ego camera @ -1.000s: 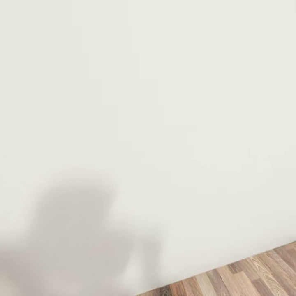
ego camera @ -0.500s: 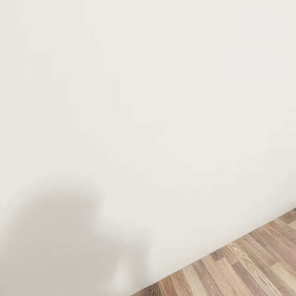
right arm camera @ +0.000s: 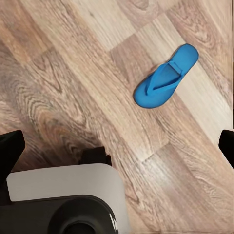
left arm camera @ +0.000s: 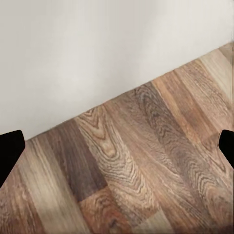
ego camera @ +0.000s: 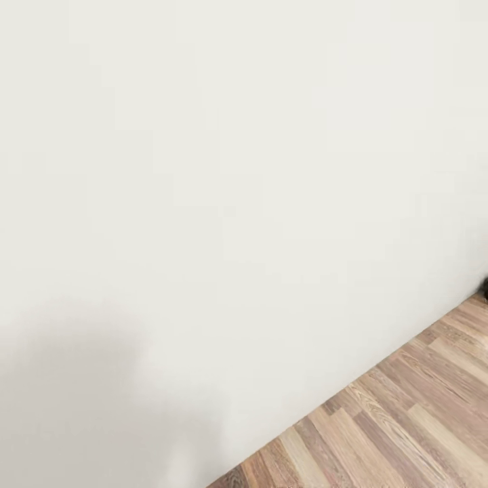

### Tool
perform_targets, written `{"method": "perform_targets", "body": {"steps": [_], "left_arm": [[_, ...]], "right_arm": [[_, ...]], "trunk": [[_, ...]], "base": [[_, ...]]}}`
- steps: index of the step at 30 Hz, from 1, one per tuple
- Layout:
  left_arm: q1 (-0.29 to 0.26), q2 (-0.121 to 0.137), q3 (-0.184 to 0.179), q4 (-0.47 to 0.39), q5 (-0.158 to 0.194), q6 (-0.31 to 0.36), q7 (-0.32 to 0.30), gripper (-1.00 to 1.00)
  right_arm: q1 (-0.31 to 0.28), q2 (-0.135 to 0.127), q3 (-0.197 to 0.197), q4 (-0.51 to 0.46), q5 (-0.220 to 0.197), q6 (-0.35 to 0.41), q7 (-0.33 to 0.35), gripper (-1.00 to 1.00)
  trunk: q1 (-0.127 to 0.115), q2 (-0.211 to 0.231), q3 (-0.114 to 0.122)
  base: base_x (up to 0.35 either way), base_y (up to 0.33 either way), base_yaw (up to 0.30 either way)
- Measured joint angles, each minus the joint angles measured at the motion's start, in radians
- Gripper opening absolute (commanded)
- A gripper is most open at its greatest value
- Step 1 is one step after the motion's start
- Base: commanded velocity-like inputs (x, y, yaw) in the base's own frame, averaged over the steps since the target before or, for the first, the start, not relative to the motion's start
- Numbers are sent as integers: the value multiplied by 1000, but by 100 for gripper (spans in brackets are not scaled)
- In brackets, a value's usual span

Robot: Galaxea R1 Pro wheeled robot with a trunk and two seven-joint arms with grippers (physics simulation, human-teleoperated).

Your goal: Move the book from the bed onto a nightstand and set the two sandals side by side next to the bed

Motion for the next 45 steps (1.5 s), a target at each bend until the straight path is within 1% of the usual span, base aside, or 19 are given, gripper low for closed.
{"method": "perform_targets", "body": {"steps": [45], "left_arm": [[0,0,0,0,-1,0,0,100]], "right_arm": [[0,-1,0,0,-1,0,0,100]], "trunk": [[0,0,0]], "base": [[0,0,-284]]}}
